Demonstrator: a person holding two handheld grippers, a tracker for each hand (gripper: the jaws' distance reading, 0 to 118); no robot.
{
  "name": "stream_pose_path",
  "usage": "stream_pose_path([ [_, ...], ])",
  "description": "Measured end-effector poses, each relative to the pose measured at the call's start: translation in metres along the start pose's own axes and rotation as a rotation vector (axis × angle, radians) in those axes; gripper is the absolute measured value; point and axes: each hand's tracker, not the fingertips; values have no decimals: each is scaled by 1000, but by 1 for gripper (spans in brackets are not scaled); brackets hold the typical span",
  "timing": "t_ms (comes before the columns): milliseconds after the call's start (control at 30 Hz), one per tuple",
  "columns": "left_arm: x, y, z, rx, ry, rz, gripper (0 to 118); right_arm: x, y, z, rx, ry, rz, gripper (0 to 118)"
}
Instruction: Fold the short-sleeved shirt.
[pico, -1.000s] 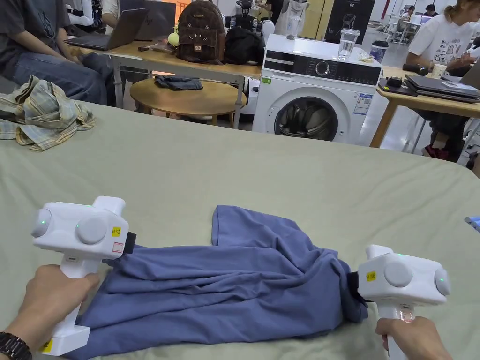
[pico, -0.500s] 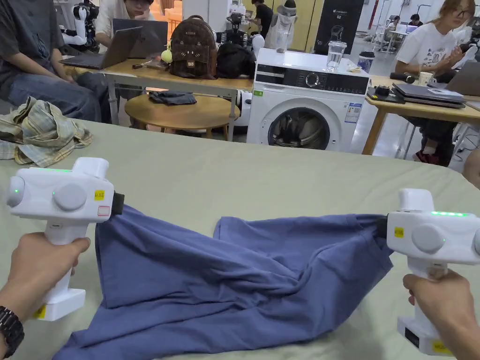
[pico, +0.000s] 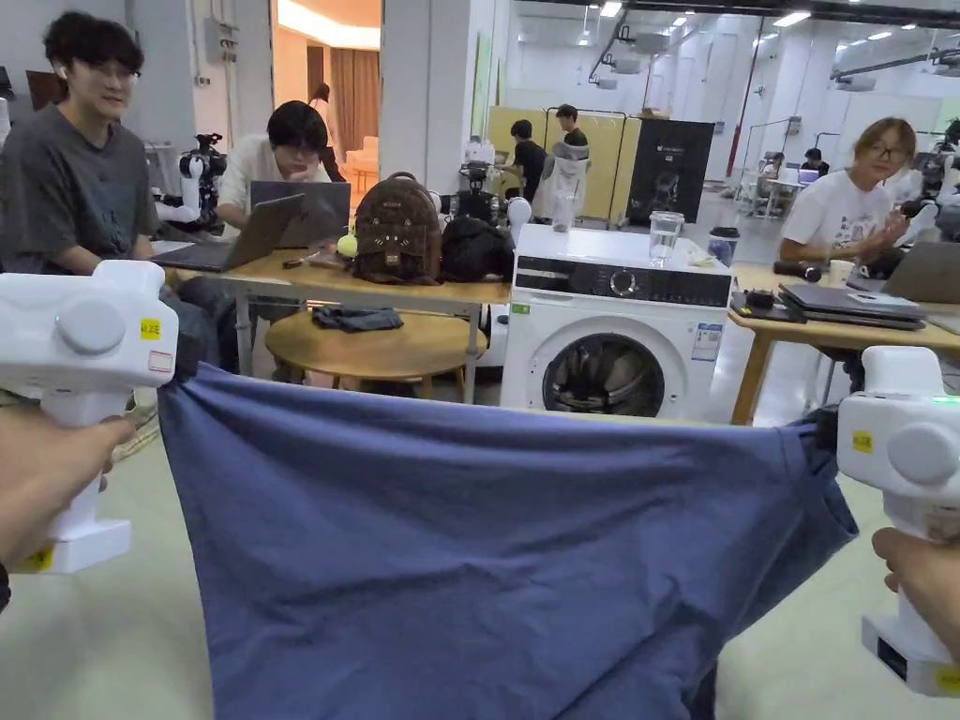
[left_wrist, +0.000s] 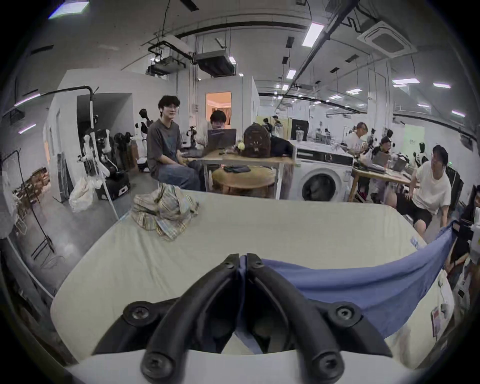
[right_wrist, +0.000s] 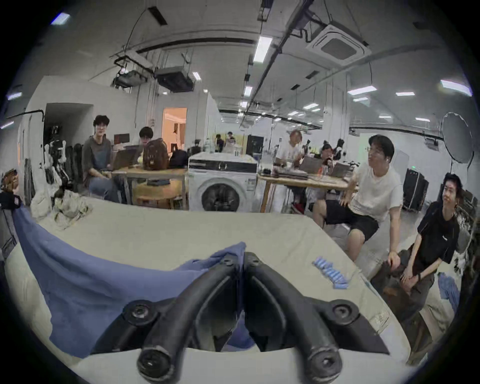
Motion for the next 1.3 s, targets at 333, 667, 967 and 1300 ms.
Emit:
stream_pose_path([
  [333, -9, 66, 4, 93, 25, 33, 0, -8, 81, -16, 90, -6, -2, 0],
  [667, -10, 45, -1, 79, 22, -1, 0, -16, 70, -17, 107, -25, 3, 0],
  [967, -14, -64, 20, -2, -19, 6, 0, -12, -32, 23, -1, -31, 57, 0],
  [1300, -23, -206, 81, -106, -56, 18, 0, 16, -166, 87, -171, -22, 43, 0],
])
